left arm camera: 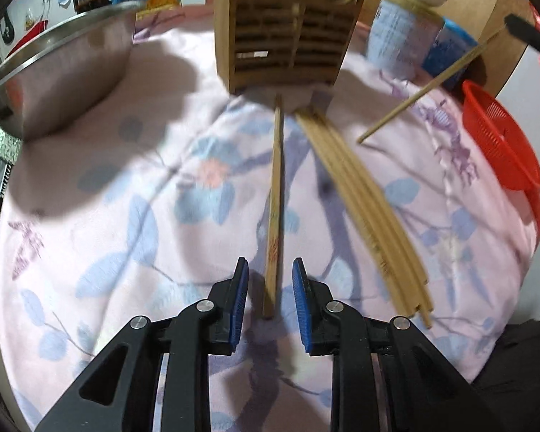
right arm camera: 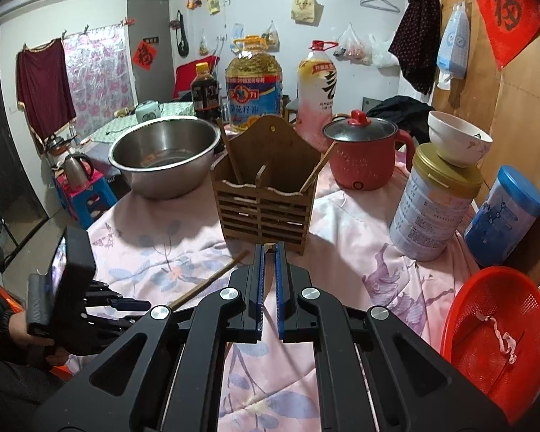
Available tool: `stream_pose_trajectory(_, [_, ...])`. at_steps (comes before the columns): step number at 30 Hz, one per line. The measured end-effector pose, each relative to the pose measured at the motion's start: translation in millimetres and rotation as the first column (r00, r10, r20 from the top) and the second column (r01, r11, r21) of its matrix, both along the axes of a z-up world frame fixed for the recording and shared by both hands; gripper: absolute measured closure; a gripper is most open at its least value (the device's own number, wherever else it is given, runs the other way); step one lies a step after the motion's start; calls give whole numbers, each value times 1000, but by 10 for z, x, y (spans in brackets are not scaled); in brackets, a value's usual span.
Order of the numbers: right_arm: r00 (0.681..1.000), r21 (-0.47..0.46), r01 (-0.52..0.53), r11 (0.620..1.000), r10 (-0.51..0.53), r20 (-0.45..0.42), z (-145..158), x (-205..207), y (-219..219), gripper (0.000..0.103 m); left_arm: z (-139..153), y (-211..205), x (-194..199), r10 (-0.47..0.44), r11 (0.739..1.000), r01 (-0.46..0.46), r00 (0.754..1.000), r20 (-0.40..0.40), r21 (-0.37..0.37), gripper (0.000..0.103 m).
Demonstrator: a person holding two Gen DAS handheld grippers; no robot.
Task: Organize utensils
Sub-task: 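Carry both chopsticks above the wooden holder and lower them in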
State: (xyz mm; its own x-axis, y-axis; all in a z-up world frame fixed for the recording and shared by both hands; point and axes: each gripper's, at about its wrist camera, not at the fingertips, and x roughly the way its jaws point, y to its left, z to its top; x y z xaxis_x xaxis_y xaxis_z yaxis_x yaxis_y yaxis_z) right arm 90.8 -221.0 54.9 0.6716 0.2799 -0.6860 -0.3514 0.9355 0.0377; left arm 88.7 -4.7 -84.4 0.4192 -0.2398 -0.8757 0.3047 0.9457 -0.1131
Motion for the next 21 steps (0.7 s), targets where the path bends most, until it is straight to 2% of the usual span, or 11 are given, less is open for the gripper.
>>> stream_pose_trajectory(3, [1000, -5, 2, 1000, -2, -8, -26, 2, 11, 96, -13, -3, -37, 1, 1000, -1, 1000, 15, 0, 81])
stream_pose_trajectory(4, [1000, -4, 5, 1000, -5, -10, -31, 9, 10, 96, -15, 11, -39, 3, 1000, -3, 1000, 13, -8, 95])
stream_pose_trajectory(8, [1000, -2, 15, 1000, -15, -10, -36, 7, 15, 96, 157, 53, -38, 8, 1000, -7, 999, 45, -24, 97])
stream_pose_trajectory(13, [1000, 4, 28, 1000, -28, -8, -24, 27, 2, 96, 691, 59, 5, 5, 1000, 0, 989, 145, -31, 97])
stream_pose_trajectory(19, [999, 19, 33, 999, -34, 24, 82, 66, -16, 96, 1496, -7, 148, 11, 998, 6, 960, 279, -60, 97])
stream_pose_trajectory(21, [999, 31, 37, 999, -38, 31, 106, 88, -29, 96, 1632, -37, 216, 13, 997, 10, 956, 292, -74, 97])
